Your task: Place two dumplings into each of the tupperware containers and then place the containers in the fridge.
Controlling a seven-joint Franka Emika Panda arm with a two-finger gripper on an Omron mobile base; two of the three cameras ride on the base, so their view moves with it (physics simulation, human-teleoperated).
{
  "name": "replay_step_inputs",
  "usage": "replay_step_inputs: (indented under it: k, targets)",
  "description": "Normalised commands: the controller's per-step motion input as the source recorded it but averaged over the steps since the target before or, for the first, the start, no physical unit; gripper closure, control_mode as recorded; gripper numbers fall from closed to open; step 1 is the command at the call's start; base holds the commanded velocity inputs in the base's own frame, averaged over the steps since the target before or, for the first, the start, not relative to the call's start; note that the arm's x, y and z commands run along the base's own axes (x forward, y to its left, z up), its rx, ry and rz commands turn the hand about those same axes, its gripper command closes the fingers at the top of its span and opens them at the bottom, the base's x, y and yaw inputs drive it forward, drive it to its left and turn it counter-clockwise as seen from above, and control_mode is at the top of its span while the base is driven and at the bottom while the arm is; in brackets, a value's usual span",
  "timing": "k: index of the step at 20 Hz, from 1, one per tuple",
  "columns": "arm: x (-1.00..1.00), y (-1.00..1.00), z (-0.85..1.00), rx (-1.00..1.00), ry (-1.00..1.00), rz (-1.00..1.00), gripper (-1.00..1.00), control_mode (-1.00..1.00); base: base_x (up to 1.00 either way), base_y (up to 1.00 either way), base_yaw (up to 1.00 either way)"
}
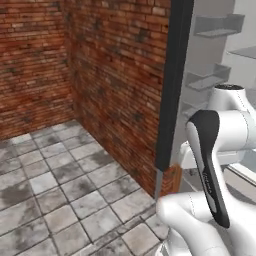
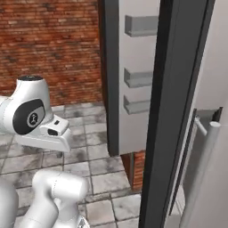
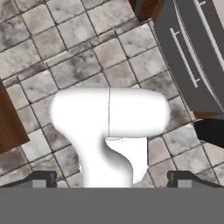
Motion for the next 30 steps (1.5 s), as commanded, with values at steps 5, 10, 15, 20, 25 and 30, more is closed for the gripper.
replay_step_inputs:
  k: [5, 10, 15, 20, 25, 30]
  targets:
    - [0.00, 0.00, 0.00, 0.00, 0.00, 0.00, -1.00, 1.00, -0.16, 0.16, 0.99]
    - [0.00, 0.00, 0.00, 0.00, 0.00, 0.00, -1.00, 1.00, 0.68, 0.95, 0.20]
    - [0.00, 0.00, 0.00, 0.00, 0.00, 0.00, -1.00, 1.00, 1.00, 0.93, -0.08]
    - [0.00, 0.00, 0.00, 0.00, 0.00, 0.00, -1.00, 1.00, 1.00, 0.25, -0.12]
    - [0.00, 0.00, 0.00, 0.00, 0.00, 0.00, -1.00, 1.00, 1.00, -0.58, 0.03]
    - [0.00, 0.00, 0.00, 0.00, 0.00, 0.00, -1.00, 1.00, 1.00, -0.72, 0.05]
